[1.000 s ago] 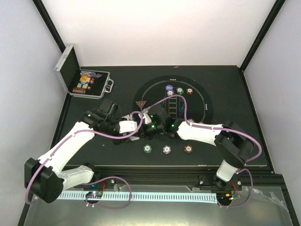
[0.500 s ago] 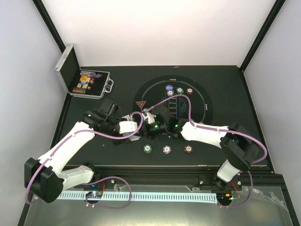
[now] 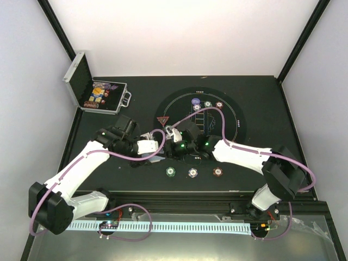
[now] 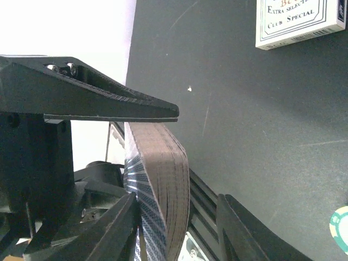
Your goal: Distribute texas hold em gaming equipment
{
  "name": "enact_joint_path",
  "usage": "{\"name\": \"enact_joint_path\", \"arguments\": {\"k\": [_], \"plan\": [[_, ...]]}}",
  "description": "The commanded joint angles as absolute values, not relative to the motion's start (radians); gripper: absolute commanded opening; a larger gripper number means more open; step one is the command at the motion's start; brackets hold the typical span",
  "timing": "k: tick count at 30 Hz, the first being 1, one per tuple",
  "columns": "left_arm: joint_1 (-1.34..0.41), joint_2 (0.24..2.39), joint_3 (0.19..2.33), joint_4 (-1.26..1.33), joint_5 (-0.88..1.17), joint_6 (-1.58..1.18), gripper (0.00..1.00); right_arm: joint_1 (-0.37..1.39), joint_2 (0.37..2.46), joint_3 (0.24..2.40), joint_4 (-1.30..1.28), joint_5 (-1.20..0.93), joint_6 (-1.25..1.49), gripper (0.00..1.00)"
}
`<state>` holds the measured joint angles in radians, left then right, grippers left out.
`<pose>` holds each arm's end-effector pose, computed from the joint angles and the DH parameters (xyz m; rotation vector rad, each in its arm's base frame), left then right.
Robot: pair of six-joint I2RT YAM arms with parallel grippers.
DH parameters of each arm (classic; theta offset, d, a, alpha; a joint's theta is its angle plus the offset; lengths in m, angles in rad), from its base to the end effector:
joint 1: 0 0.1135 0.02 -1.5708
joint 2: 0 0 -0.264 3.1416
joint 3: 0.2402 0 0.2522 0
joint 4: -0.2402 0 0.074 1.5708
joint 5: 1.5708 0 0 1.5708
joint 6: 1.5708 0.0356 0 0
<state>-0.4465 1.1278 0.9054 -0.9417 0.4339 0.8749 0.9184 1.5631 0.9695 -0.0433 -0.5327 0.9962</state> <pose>0.1749 -0.1003 0.2589 1.7025 1.9963 -0.4496 0.1913 0.2801 0.2280 -0.2573 2.6230 1.4864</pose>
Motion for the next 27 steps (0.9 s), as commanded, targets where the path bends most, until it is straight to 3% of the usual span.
{"name": "enact_joint_path", "arguments": {"k": [1,12,16,27], "plan": [[-0.432,1.132,0.9,-0.92,0.431,0.876,0.02,0.907,1.547,1.003,-0.139,-0.495,0.962,0.39],[-0.409,1.13,0.883,-0.92,0.422,0.896,0.02,0.908,1.531,1.028,-0.2,-0.463,0.934,0.3],[-0.4,1.131,0.873,-0.917,0.421,0.898,0.02,0.907,1.531,1.045,-0.218,-0.459,0.928,0.19],[-0.329,1.143,0.864,-0.944,0.408,0.949,0.01,0.818,1.506,1.068,-0.27,-0.506,0.869,0.09]]}}
